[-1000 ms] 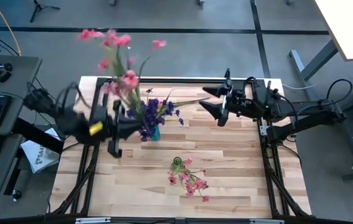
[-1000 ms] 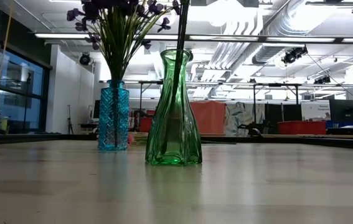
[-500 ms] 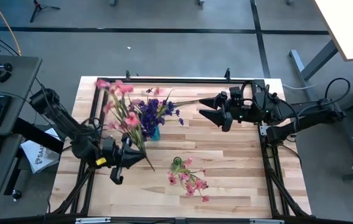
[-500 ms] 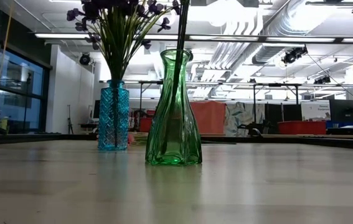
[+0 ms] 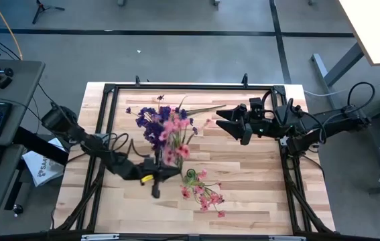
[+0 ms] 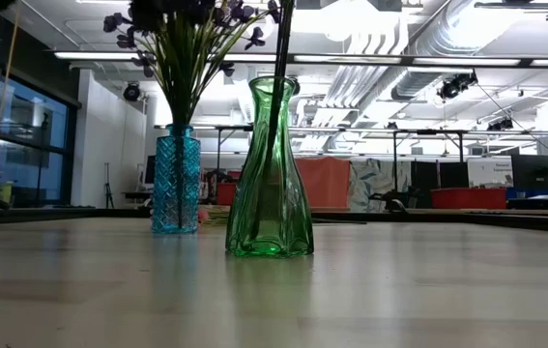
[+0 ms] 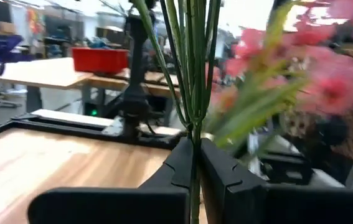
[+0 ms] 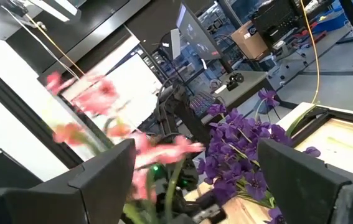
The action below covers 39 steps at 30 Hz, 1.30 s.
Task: Sort flowers into vase by color
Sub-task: Put the bottom pink flowers into the green crystal vase
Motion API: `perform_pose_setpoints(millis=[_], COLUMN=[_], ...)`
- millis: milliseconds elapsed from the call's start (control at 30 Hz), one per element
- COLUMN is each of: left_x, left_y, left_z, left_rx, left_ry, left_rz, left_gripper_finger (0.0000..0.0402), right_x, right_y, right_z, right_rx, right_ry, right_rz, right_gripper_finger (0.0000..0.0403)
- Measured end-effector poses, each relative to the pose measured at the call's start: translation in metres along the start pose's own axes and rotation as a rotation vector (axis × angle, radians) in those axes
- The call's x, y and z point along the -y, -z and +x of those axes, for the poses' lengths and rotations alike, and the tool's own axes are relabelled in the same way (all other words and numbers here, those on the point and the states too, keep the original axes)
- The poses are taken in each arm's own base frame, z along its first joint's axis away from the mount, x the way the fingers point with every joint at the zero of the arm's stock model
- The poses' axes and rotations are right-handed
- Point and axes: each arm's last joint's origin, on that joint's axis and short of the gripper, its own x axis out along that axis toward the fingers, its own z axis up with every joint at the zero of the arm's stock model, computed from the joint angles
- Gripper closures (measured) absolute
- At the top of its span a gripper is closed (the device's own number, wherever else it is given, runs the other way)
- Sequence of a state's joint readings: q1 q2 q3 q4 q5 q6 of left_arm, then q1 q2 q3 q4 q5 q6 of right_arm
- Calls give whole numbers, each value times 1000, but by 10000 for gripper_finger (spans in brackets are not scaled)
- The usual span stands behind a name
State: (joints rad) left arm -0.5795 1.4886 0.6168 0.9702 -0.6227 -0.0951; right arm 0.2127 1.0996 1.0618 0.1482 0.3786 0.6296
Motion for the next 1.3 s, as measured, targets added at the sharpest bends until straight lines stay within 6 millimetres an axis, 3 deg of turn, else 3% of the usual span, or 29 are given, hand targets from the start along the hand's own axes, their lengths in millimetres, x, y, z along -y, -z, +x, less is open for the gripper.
perform_pose_setpoints(millis=[167, 400, 900, 1067, 1300], left_x=[-14, -25, -31, -32, -30], left_y=[7, 10, 39, 47, 53], left_z=[17, 25, 35, 34, 32], left_rx=[45, 48, -57, -140, -201], left_ry=[-55, -48, 12, 4, 25], left_rz=[-9, 7, 46, 51, 0], left_gripper_finger=[401, 401, 391, 360, 276], right_x=[0, 0, 1, 1, 1], right_y=[0, 0, 1, 1, 1], right_z=[0, 0, 0, 0, 0], right_rx=[2, 1, -6, -8, -11], right_ry=[3, 4, 8, 6, 6], right_rz=[-1, -11, -39, -40, -59], right_gripper_finger=[73, 73, 73, 73, 73])
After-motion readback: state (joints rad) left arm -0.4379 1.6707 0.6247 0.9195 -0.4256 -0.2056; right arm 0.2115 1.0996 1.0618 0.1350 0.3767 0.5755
